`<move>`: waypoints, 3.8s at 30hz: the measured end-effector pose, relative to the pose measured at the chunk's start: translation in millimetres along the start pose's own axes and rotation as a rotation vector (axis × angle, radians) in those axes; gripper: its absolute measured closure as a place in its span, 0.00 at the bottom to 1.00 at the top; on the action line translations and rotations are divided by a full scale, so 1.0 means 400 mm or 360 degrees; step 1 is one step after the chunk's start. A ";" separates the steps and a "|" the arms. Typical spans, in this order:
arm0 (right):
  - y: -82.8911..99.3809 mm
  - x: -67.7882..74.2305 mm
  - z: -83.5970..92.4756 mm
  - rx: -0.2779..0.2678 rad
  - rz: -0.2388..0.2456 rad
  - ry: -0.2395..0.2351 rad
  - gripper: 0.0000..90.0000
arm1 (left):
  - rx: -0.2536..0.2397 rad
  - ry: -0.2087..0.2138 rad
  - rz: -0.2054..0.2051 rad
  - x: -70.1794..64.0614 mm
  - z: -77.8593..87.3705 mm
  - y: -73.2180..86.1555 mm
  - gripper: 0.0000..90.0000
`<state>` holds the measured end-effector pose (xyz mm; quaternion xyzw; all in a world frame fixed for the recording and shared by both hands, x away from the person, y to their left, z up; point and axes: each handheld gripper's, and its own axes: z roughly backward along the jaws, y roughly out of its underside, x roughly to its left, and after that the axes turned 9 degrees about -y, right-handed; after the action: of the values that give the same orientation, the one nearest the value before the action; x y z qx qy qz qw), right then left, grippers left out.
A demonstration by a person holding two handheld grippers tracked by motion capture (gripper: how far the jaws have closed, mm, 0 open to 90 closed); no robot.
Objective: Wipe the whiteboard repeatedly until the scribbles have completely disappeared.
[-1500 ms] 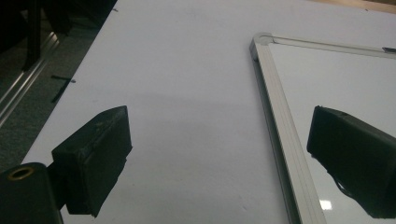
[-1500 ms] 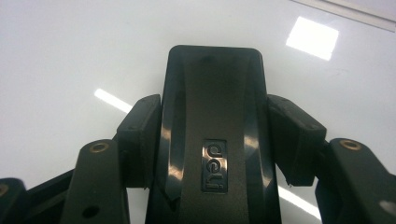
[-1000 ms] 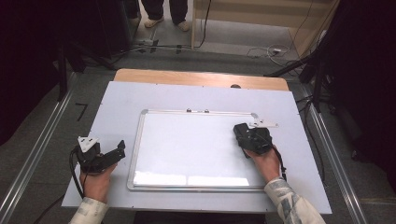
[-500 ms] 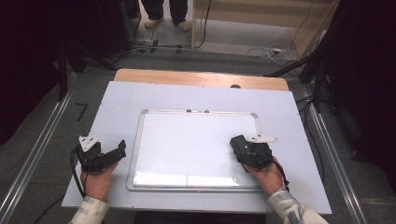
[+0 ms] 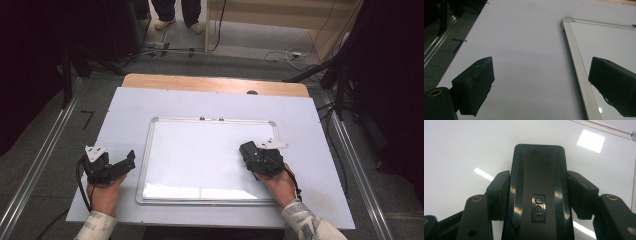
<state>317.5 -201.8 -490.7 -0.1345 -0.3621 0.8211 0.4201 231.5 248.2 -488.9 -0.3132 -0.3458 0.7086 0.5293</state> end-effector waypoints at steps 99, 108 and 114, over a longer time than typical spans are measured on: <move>0.055 -0.010 0.137 -0.0111 -0.0129 0.0018 0.42 | -0.0002 0.0056 0.0006 -0.007 -0.003 -0.008 0.07; 0.075 -0.005 0.162 -0.0138 -0.0175 0.0055 0.42 | -0.0014 0.0045 0.0029 0.007 0.006 -0.007 0.07; 0.093 -0.009 0.175 -0.0142 -0.0214 0.0062 0.42 | -0.0019 0.0048 0.0011 0.001 0.008 -0.007 0.07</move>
<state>260.9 -252.8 -468.2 -0.1443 -0.3983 0.7715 0.4747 230.2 248.8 -484.9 -0.3281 -0.3408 0.7037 0.5300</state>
